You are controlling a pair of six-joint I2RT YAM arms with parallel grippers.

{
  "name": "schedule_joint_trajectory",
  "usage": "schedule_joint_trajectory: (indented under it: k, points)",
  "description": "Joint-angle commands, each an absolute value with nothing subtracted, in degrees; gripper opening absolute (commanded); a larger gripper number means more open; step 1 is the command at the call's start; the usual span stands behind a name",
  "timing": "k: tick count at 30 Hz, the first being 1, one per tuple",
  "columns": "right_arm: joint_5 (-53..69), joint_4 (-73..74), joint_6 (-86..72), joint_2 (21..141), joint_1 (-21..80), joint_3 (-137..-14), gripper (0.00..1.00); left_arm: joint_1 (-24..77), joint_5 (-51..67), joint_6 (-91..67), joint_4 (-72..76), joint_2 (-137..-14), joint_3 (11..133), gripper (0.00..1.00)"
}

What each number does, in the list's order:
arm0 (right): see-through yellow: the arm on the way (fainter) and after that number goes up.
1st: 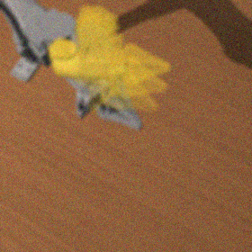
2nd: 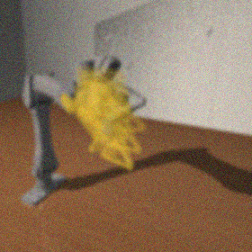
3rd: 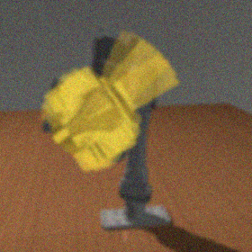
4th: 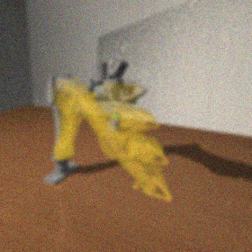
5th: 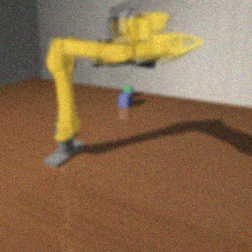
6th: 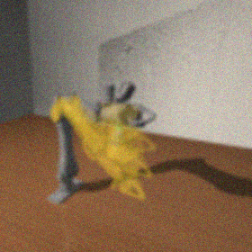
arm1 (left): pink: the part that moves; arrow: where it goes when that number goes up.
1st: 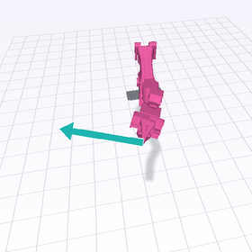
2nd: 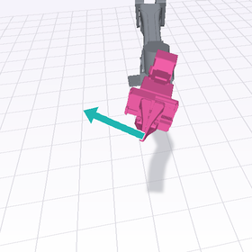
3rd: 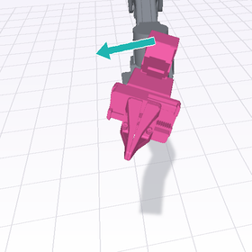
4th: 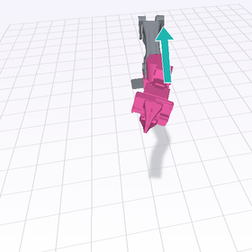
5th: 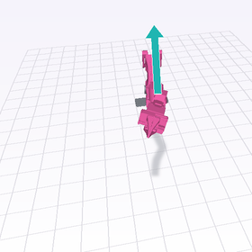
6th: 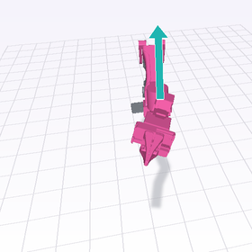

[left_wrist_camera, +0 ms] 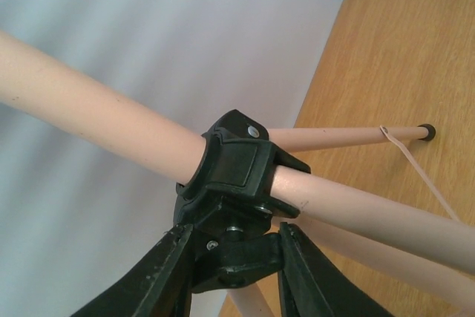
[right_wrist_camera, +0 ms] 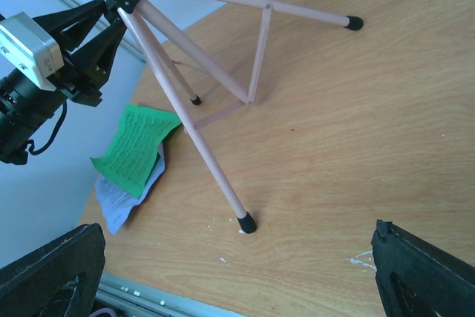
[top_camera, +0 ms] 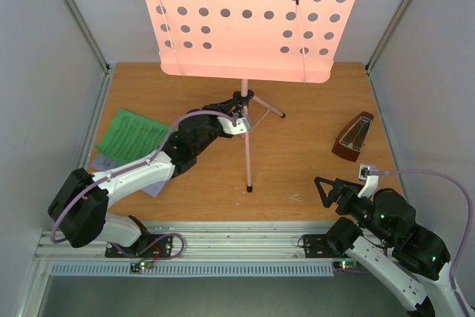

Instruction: Pack up the instrument practice props

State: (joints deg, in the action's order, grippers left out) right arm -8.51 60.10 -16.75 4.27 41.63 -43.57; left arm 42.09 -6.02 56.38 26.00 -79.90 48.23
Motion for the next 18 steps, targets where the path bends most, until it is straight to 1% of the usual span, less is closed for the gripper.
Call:
schedule_joint_trajectory:
  k: [1, 6, 11, 15, 18]
  points:
    - [-9.81, 61.26, -17.5, 3.78, 41.53, -44.03, 0.99, 42.02, -6.43, 52.91, 27.18, -78.89, 48.72, 0.3]
    - [-9.75, 61.35, -17.49, 3.67, 41.5, -44.2, 0.98, 41.72, -4.87, 46.3, 23.37, -77.22, 49.46, 0.22]
    - [-9.58, 61.59, -17.49, 3.6, 41.57, -44.46, 0.98, 40.84, -1.04, 36.61, 16.05, -75.64, 51.85, 0.13]
    - [-9.59, 61.7, -17.48, 3.43, 41.52, -44.7, 0.98, 40.1, 1.24, 30.69, 13.6, -74.41, 52.2, 0.09]
    - [-9.59, 61.79, -17.49, 3.42, 41.57, -44.85, 0.99, 39.35, 1.16, 26.19, 11.8, -73.8, 52.42, 0.08]
